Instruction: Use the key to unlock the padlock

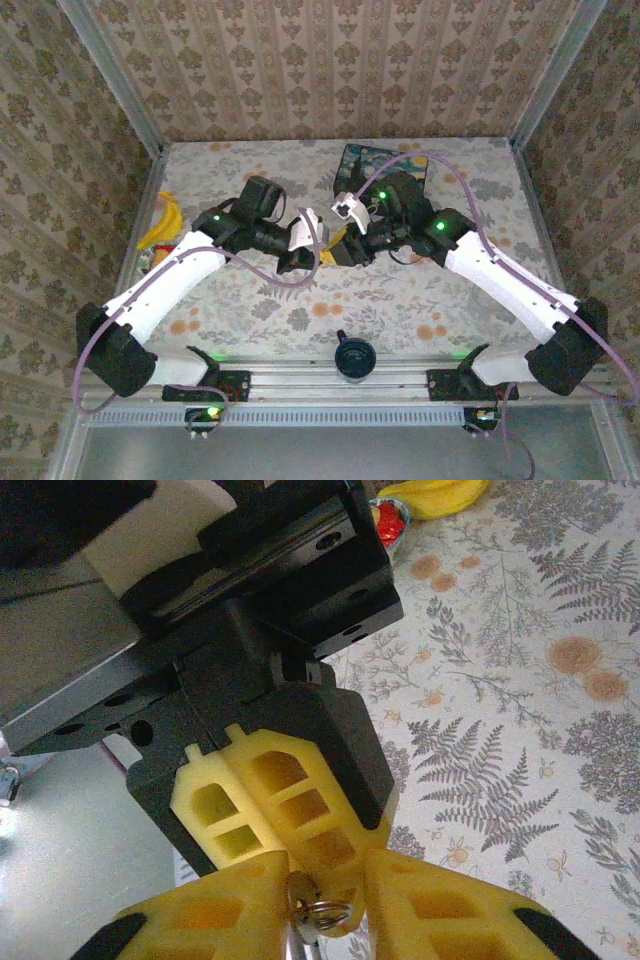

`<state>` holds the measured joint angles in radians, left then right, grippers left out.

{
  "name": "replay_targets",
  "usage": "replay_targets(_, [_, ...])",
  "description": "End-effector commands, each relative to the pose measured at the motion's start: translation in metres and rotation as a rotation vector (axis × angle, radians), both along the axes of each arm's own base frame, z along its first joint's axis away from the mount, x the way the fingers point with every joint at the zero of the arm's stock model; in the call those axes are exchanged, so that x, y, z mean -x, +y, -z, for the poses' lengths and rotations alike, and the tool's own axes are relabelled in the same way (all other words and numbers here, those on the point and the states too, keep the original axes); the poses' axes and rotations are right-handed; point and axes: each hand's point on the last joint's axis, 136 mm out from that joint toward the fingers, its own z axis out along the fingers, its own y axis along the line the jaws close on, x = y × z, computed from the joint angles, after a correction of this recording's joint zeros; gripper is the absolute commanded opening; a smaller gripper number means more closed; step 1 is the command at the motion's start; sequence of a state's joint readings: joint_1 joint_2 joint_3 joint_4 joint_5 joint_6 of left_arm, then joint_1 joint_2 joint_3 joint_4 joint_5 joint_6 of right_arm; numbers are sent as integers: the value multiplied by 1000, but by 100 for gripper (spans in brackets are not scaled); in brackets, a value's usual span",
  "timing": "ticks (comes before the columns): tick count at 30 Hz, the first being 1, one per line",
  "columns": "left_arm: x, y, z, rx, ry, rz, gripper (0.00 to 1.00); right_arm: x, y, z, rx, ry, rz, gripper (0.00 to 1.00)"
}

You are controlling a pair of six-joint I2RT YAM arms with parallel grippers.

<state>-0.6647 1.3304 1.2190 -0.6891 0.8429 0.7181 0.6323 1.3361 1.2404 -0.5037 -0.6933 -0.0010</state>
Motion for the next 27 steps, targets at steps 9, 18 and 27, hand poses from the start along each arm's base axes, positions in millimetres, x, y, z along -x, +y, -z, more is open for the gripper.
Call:
replay_targets(9, [-6,8,-19,66,-7,-50,5,-5,-5,3,15,-28,37,0])
replay_targets(18, [-21,27,-54,317,-2,-202,53,-38,-17,-13,-212,47,179,0])
replay_targets(27, [-84,39,-56,461,270,-596,56,-66,-27,-32,-367,114,332,0])
